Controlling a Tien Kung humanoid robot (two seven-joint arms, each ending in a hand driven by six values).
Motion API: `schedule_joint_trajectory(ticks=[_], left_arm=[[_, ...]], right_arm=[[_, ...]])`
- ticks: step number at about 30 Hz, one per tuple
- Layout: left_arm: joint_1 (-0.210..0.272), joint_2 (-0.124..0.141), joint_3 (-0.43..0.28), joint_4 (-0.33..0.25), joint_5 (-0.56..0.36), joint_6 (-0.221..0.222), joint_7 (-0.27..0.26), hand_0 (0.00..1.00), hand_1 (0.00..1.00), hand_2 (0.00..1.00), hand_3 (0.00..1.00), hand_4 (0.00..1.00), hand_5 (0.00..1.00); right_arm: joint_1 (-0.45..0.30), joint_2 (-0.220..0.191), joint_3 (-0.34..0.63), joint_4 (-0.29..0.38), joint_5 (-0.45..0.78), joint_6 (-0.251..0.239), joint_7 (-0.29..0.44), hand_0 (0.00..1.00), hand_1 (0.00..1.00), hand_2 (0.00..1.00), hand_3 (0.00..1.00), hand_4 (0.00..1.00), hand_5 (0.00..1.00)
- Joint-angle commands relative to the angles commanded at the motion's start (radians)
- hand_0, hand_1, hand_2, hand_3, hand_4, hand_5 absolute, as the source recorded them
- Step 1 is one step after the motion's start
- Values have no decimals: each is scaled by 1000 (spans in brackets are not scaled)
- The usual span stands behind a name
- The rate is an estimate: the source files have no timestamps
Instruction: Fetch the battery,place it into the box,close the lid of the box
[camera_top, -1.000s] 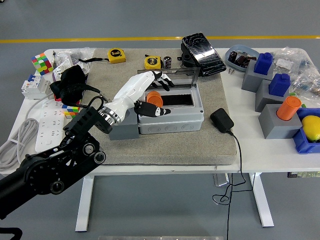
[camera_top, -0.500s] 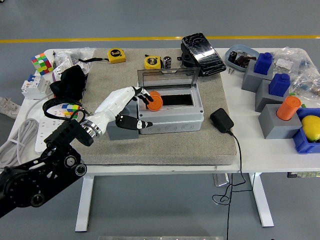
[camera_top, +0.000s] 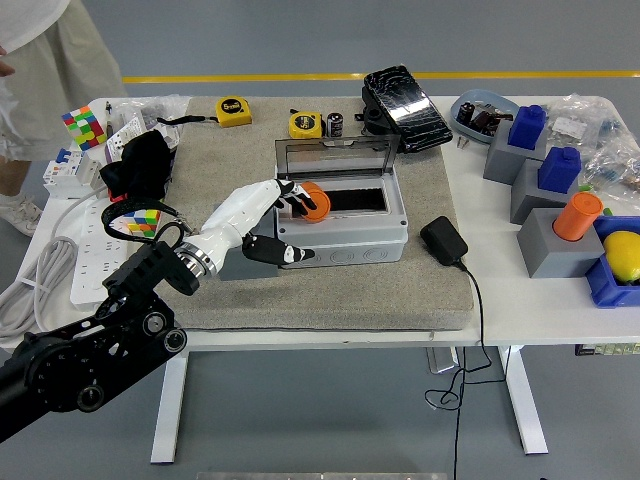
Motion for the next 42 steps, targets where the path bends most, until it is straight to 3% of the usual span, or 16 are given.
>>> schedule_joint_trajectory(ticks=[14,18,21,32,33,38,42], left_arm=[[-97,-120,-4,126,-26,1,-3,575,665,583,606,965,127],[-110,-141,2,150,-25,-6,5,573,662,583,605,962,131],[-104,-138,-3,136,-16,-6,5,569,661,584,606,962,133],[-70,-84,-40,-6,8,-15,24,567,652,581,605,963,135],[-65,-81,-32,-22,0,-18,29,540,609,558,602,963,136],[-51,-80,4,-51,-24,-25,42,540,609,558,602,963,136],[-56,-90,30,-38,-40,-24,40,539,608,561,600,962,137]], right_arm=[[0,-1,0,3,-2,-2,1,641,691,720,765,998,649],[1,-1,1,3,-2,-2,1,641,690,720,765,998,648],[0,0,6,4,-4,-3,2,642,690,720,765,998,648],[-5,0,16,3,1,-5,9,642,690,719,765,998,648],[-5,0,17,3,0,-6,9,641,690,718,765,998,648],[-5,1,17,3,-2,-7,10,641,690,718,765,998,648],[-4,1,15,3,-1,-7,10,641,689,717,764,998,648]])
